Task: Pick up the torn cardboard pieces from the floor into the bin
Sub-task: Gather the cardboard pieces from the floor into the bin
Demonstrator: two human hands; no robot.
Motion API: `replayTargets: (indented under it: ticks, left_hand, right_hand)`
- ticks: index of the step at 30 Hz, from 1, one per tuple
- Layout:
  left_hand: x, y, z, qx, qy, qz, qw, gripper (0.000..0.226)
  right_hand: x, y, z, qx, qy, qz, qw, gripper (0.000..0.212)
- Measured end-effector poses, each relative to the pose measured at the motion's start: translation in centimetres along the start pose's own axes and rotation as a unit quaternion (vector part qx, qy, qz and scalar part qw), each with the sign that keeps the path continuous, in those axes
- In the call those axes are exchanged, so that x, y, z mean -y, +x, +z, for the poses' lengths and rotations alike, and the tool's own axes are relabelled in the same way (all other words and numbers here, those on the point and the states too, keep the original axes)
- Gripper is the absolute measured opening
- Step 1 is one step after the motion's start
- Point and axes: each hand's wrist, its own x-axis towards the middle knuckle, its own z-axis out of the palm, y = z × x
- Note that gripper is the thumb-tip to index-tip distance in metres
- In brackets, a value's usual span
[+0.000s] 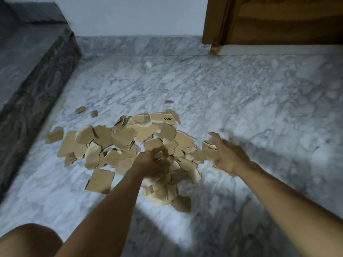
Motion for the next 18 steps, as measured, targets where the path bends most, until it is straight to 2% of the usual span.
replayTargets:
  ticks: [2, 4, 7, 9, 12, 15, 17, 18]
  left_hand:
    - [1.0, 1.0, 0.6, 0.001, -0.021, -0.017, 1.0, 0.064]
    - [2.0, 1.6, 1.1, 0.003, -0.048, 0.0, 0.999, 0.062]
    - [0.1, -1.0, -0.8, -0.021, -0.063, 0.017, 0.998, 0.031]
    - [-0.6, -1.9, -1.9, -0.057, -0.08, 0.023, 0.995, 0.03]
    - [-0.5, -3.6, -3.6, -0.103, -0.173, 0.047, 0.978, 0.023]
    - [0.8, -5.0, -3.8, -0.128, -0.214, 0.051, 0.967, 0.03]
    - [1.6, -6.0, -3.3, -0.143, -0.218, 0.047, 0.964, 0.024]
    - [2.2, -6.4, -2.8, -0.155, -0.207, 0.04, 0.965, 0.022]
  right_hand:
    - [-0.4, -0.9, 2.8, -0.034, -0.027, 0.028, 0.999, 0.057]
    - [-0.8, -1.3, 4.5, -0.057, -0.025, 0.066, 0.996, 0.045]
    - [-1.6, -0.6, 3.9, -0.056, 0.037, 0.113, 0.991, 0.041]
    - [-1.8, 0.2, 2.0, -0.048, 0.08, 0.131, 0.987, 0.044]
    - [-0.6, 1.3, -0.6, -0.027, 0.145, 0.113, 0.983, 0.057]
    - [2.6, 2.2, -1.4, 0.071, 0.2, 0.047, 0.976, 0.071]
    - [5.4, 2.6, -0.4, 0.138, 0.174, 0.0, 0.975, 0.086]
    - [6.8, 2.8, 0.6, 0.158, 0.145, -0.021, 0.976, 0.087]
